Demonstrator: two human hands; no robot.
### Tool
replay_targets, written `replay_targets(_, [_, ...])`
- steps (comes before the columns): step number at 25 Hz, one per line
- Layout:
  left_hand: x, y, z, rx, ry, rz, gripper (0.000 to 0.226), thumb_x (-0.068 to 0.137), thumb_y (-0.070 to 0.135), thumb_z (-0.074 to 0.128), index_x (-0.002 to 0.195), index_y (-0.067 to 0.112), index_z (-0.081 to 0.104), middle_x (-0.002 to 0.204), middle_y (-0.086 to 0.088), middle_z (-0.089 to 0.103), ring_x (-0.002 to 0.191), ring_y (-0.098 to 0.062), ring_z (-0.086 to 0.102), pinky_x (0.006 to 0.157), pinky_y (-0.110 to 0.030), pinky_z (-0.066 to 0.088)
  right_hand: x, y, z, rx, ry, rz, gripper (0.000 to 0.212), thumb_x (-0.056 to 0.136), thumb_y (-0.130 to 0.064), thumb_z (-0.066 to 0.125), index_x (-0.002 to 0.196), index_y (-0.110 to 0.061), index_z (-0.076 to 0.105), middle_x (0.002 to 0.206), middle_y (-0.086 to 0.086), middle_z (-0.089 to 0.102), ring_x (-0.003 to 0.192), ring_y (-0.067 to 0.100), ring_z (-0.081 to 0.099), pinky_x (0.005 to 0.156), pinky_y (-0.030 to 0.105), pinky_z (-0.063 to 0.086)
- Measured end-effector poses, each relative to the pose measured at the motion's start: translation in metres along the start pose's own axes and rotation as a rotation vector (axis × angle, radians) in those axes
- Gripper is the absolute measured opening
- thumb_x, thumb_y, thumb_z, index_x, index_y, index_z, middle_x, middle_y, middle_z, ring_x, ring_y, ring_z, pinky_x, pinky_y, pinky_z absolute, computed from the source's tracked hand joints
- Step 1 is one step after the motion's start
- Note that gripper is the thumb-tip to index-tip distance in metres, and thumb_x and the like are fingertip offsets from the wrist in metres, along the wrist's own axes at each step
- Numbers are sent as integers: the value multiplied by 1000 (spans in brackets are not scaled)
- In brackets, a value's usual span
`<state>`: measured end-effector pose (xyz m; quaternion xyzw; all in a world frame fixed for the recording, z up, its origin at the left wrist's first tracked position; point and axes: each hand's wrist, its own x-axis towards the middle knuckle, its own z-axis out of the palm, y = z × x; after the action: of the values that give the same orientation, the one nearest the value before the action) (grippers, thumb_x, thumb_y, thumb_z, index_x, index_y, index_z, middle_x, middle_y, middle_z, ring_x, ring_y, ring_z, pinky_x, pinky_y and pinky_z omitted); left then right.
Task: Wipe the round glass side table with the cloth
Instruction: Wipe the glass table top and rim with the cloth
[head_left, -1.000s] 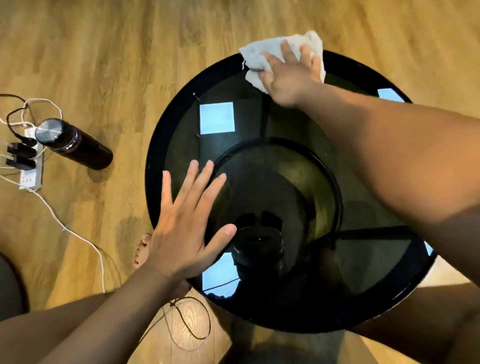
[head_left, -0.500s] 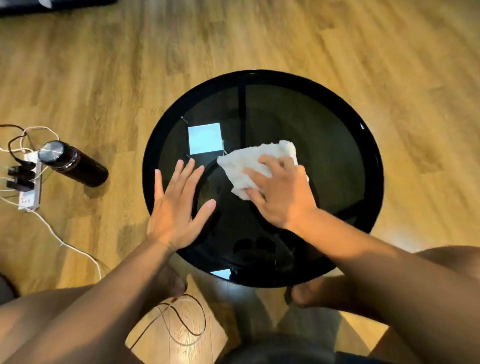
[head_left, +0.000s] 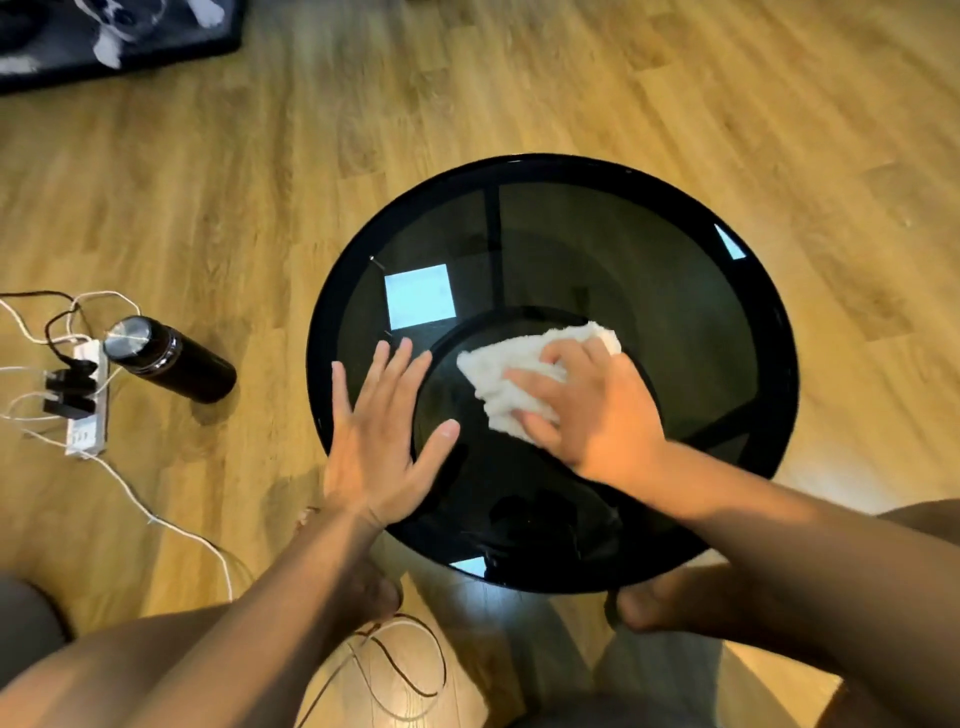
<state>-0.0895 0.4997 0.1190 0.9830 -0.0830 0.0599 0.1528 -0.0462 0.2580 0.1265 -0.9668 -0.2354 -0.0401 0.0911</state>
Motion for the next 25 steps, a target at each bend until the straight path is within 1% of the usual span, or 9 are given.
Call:
replay_targets(2, [-1,-1,0,-31,3,1,70,96,64,24,153,22,29,164,-1,24,154,-15,8,122,-57,-4,54,9,5,-71,24,45,36,92,-50,47,118,-34,65,111,8,58,102,32,53,83,47,44])
replay_targets(5, [-1,-4,1,-57,1,-7,69,96,59,31,154,23,28,165,2,21,154,-16,8,122,-56,-5,136,30,8,-80,-39,128,39,95,-54,39,125,-37,59,127,8,51,119,32,43,98,47,37])
replay_targets(8, [-1,-4,2,-63,4,-18,68,94,54,38,154,22,27,165,2,21,154,-16,8,122,-56,-4,197,56,10,-68,-101,207,47,95,-59,35,134,-38,52,134,10,46,124,33,39,98,46,36])
replay_targets(12, [0,-5,2,-71,-4,-41,68,94,54,39,154,23,28,165,3,20,155,-16,8,122,-56,-4,228,112,1,-24,-124,329,51,93,-65,31,128,-36,55,134,15,45,128,37,34,103,48,32])
replay_targets(14, [2,-5,2,-79,1,-43,68,94,55,38,153,24,29,165,4,21,154,-16,9,122,-56,-3,212,152,-5,-47,-149,367,55,92,-66,28,132,-37,51,136,19,45,131,38,35,110,51,27])
replay_targets(15, [2,-5,1,-87,6,-42,67,95,56,37,153,24,29,165,4,21,154,-16,9,122,-57,-3,195,172,-8,-63,-150,375,55,93,-64,28,135,-35,49,137,20,45,132,38,36,111,53,28])
replay_targets(19, [1,-4,-1,-86,22,-45,68,96,61,27,153,24,30,164,4,24,154,-15,10,122,-58,-1,79,202,-30,-89,-126,449,52,94,-58,29,131,-27,49,126,23,50,123,42,46,95,51,46])
replay_targets(22, [0,-2,-4,-51,38,-56,68,96,60,27,152,23,31,163,1,26,154,-17,12,122,-57,0,-8,165,-41,-196,-181,493,50,93,-58,27,124,-22,46,118,18,53,104,41,58,76,43,50])
replay_targets(25, [0,-3,-4,-89,85,-70,68,96,58,28,152,20,31,163,-3,28,154,-20,15,122,-57,-1,-76,97,-48,-219,-223,477,49,91,-58,32,124,-25,47,117,9,57,91,35,64,64,33,39])
